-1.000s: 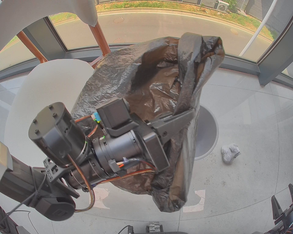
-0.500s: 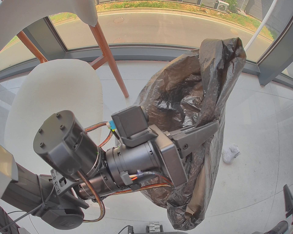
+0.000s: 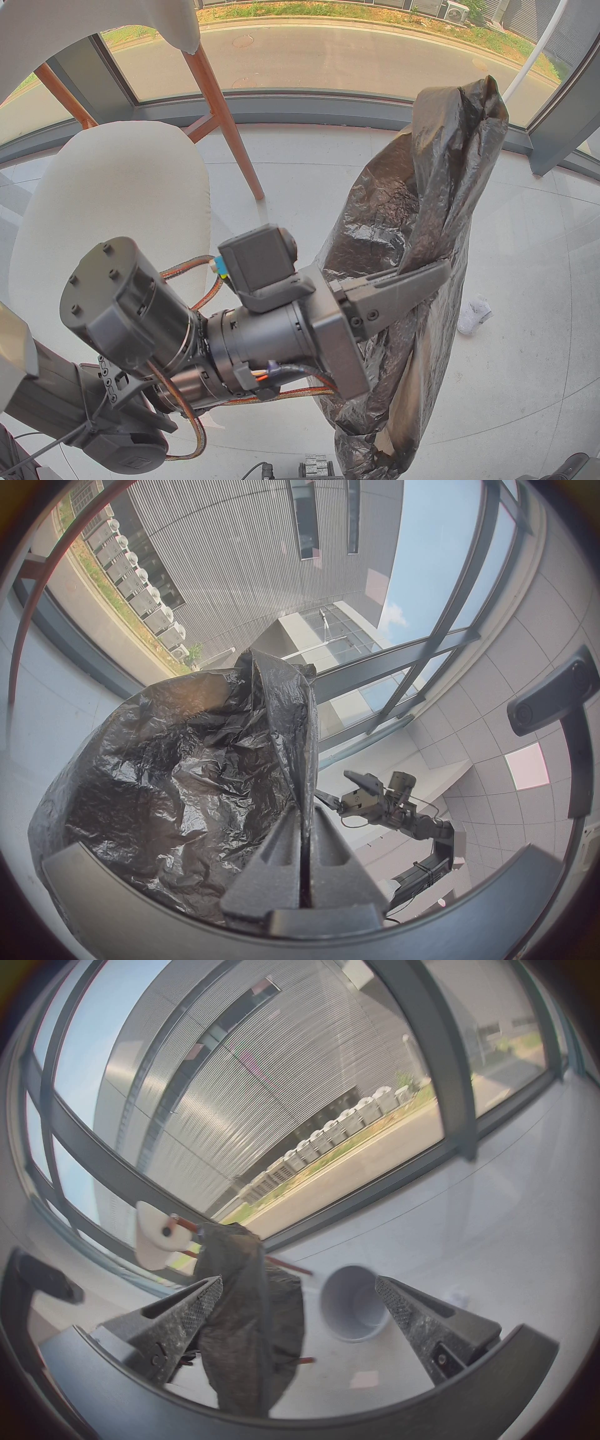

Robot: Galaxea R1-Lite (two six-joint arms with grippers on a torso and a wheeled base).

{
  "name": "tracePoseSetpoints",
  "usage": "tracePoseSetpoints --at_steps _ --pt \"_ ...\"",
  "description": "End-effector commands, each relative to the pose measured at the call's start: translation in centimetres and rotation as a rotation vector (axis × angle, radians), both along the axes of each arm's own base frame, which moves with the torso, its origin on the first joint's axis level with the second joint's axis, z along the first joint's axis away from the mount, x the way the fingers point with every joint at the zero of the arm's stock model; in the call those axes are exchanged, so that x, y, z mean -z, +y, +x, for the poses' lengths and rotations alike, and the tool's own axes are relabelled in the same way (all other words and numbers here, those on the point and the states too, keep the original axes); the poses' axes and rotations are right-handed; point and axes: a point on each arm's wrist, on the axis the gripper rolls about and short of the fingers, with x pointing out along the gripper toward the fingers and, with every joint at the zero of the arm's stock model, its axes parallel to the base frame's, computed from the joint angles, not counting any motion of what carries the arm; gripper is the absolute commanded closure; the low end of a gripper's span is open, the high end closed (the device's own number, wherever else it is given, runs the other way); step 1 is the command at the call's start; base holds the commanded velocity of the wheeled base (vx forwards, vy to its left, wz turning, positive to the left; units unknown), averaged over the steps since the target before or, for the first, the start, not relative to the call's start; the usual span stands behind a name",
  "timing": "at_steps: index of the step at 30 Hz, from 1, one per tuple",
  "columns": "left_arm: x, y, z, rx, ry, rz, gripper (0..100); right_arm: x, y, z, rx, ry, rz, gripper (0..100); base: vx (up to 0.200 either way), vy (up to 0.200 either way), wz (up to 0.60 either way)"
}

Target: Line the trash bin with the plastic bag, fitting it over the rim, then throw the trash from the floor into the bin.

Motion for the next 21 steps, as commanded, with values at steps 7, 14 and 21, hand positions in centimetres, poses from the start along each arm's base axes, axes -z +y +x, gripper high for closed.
tracePoseSetpoints --at_steps 7,14,21 --pt "1.1 -1.3 1.0 0.000 -0.021 -0.024 100 -0.8 2.2 3.5 -0.446 0.223 0.202 0 0.000 0.000 0.00" --pt "-1.0 -0.9 0.7 -0.022 -0.053 -0.093 100 0.0 4.0 8.4 -0.522 0.201 0.201 0 0.000 0.000 0.00" --pt "-2.4 -0.8 0.8 -0.049 -0.049 -0.119 100 1.1 5.2 13.1 -0.473 0.135 0.212 0 0.000 0.000 0.00"
